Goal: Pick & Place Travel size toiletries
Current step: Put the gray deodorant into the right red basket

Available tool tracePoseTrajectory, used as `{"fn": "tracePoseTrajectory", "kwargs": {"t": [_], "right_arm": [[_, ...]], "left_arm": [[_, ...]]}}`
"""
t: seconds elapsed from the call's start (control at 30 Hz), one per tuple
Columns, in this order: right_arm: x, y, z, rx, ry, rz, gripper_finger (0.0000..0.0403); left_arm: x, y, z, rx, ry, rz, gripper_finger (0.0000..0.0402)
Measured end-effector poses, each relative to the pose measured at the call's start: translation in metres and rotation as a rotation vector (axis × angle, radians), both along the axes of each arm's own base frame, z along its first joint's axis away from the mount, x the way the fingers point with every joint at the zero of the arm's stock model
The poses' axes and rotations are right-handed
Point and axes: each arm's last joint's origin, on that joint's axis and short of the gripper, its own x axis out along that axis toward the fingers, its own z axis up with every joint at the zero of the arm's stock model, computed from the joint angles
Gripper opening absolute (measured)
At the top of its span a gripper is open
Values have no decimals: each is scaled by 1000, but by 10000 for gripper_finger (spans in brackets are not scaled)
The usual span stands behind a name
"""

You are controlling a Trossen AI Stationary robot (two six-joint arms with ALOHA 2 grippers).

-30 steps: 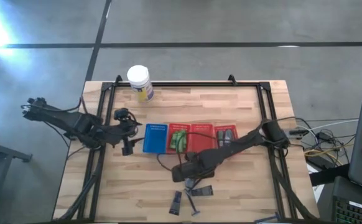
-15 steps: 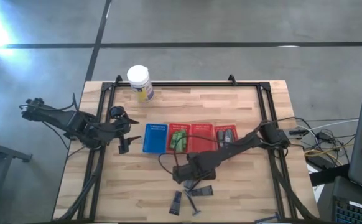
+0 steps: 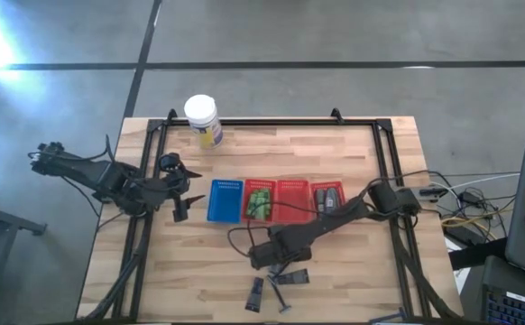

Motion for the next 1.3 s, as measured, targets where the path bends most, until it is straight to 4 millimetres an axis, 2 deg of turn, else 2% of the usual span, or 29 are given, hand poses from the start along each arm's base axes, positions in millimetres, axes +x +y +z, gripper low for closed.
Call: {"fn": "tracePoseTrajectory", "kwargs": {"t": [0.13,0.27,0.37,0.57,0.67,0.77,1.0,1.2,1.3], "right_arm": [[0,0,-5,-5,10,62,242],[-6,-3,8,-49,12,123,204],[-20,-10,37,-137,22,125,204],[-64,-39,106,-287,81,61,204],[-88,-60,123,-352,146,12,205],[-101,-77,117,-335,194,15,208],[-115,-100,72,-306,289,47,210],[-120,-109,65,-424,279,0,220],[-122,-111,59,-419,293,4,232]], "left_arm": [[0,0,0,-2,-6,1,287],[1,0,1,-13,-14,8,287],[1,0,1,-21,-23,11,287],[2,-1,2,-31,-40,14,287],[4,-1,3,-32,-53,18,287],[4,-1,4,-31,-58,21,287],[4,-1,4,-32,-61,21,287],[5,-1,4,-33,-63,24,287],[5,-1,4,-33,-64,24,287]]}}
